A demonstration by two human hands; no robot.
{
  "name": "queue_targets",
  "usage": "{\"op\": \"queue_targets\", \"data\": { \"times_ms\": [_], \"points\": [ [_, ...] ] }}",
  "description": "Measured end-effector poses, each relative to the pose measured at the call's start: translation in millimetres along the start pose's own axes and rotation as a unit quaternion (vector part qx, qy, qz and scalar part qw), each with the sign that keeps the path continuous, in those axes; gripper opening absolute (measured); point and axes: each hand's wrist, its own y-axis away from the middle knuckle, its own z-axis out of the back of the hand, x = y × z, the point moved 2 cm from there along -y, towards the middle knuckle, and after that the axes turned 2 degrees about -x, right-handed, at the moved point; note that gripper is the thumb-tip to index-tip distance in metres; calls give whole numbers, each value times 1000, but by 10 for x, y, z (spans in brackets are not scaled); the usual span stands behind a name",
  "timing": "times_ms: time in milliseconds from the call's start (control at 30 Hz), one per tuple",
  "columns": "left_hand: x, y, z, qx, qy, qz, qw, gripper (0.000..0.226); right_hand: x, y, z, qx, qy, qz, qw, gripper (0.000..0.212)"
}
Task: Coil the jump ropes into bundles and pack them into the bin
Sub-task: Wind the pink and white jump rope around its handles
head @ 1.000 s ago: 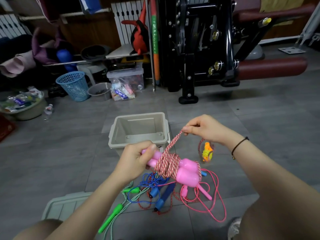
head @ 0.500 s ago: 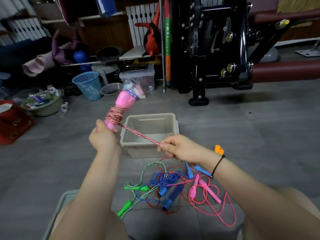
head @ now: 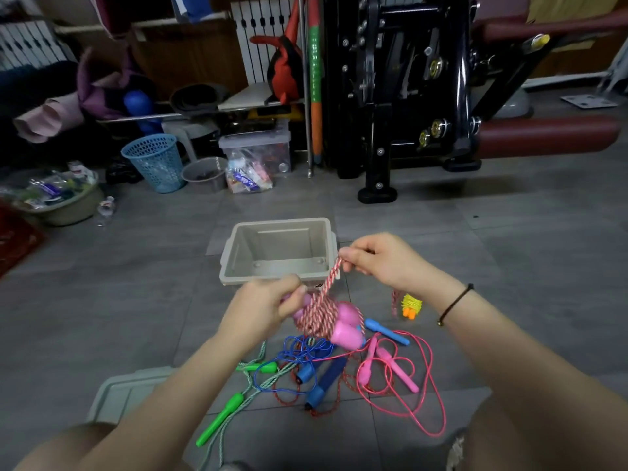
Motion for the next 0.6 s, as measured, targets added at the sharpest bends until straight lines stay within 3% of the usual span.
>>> {"op": "queue_targets", "data": {
  "times_ms": [100,200,300,367,433,600],
  "points": [
    [-268,146,87,22,111,-24,993,31,-17,31,-75,14,14,-2,1000,39],
    [-497,271,219,-5,275,48,960,31,57,91,-149,47,-18,-12,999,42],
    [-592,272,335,-76,450,178,872,40,88,85,-189,44,-76,-26,996,42],
    [-526,193,364,-152,543,282,776,43,84,62,-278,40,-123,-15,991,41],
    [-401,82,407,-212,573,348,711,36,96,44,-396,35,-142,-25,989,33],
    [45,-114,409,-304,517,431,674,30,177,39,-596,68,-79,-15,994,30]
  ]
}}
